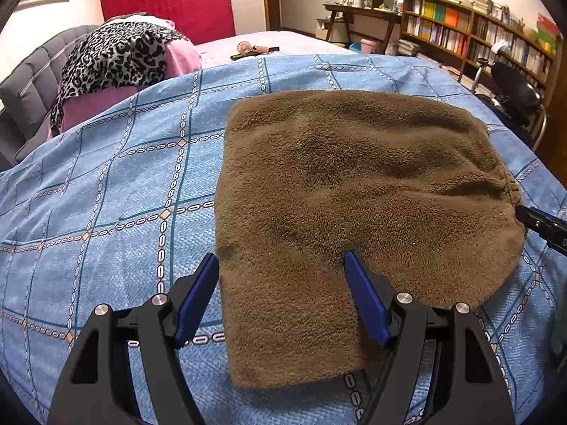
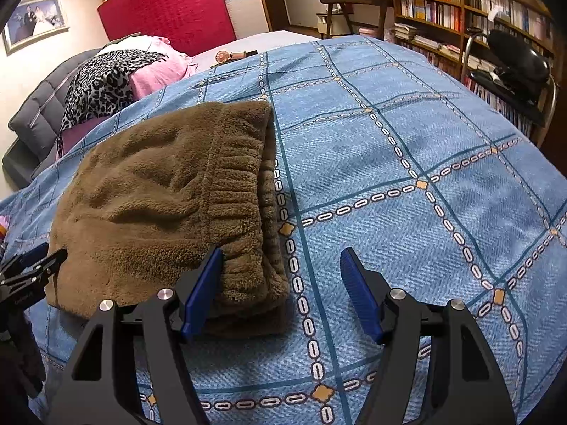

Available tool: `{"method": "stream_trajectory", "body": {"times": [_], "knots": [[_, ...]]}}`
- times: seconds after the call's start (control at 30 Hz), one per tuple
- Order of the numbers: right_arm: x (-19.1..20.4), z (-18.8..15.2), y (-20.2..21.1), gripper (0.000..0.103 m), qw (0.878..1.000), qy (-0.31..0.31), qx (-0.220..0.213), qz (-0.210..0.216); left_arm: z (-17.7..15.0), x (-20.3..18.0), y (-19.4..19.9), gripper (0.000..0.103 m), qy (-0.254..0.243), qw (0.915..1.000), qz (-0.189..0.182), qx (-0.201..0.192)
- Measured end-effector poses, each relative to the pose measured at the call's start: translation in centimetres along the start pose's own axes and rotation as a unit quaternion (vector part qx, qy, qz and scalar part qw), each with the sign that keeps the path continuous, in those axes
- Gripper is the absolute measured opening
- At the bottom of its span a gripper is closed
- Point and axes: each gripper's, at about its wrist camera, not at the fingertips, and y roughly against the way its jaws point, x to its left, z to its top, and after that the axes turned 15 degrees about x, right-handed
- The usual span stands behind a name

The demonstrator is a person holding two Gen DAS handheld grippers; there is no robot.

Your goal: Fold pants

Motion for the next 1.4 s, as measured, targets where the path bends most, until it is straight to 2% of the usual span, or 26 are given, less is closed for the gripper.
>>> {"method": "stream_trajectory", "body": {"times": [0.2, 0.33, 0.6, 0.77, 0.83, 0.93, 1.03, 1.23, 1.4], "knots": [[0.4, -0.2, 1.2, 0.069, 1.0, -0.018, 0.001, 0.0, -0.6, -0.4, 2.1, 0.073, -0.007, 0.9998, 0.016, -0.006], [1.9, -0.7, 3.2, 0.069, 1.0, -0.008, -0.01, -0.018, -1.1, -0.4, 4.0, 0.073, -0.01, 0.9993, 0.027, -0.022], [4.8, -2.7, 6.2, 0.071, 0.999, 0.021, -0.035, -0.021, -1.6, -0.7, 7.1, 0.073, -0.006, 0.9989, 0.014, -0.045], [5.6, -3.4, 7.8, 0.071, 0.999, 0.022, -0.046, -0.013, -2.1, -1.0, 8.7, 0.079, -0.005, 0.9985, 0.006, -0.055], [5.9, -3.7, 8.5, 0.071, 0.998, 0.027, -0.051, -0.011, -2.2, -1.0, 9.2, 0.088, 0.002, 0.9983, 0.001, -0.058], [6.6, -4.3, 9.5, 0.072, 0.997, 0.039, -0.059, -0.008, -2.4, -1.0, 9.9, 0.091, 0.005, 0.9979, -0.011, -0.063], [7.4, -4.9, 10.6, 0.08, 0.996, 0.05, -0.073, -0.013, -2.7, -1.2, 10.7, 0.093, 0.005, 0.9975, -0.02, -0.068], [8.5, -5.9, 12.9, 0.086, 0.991, 0.063, -0.112, -0.022, -3.0, -2.2, 12.2, 0.094, -0.01, 0.9967, -0.004, -0.08], [9.0, -6.5, 14.5, 0.099, 0.988, 0.063, -0.142, -0.022, -3.4, -2.3, 13.6, 0.094, -0.007, 0.9949, 0.005, -0.101]]}}
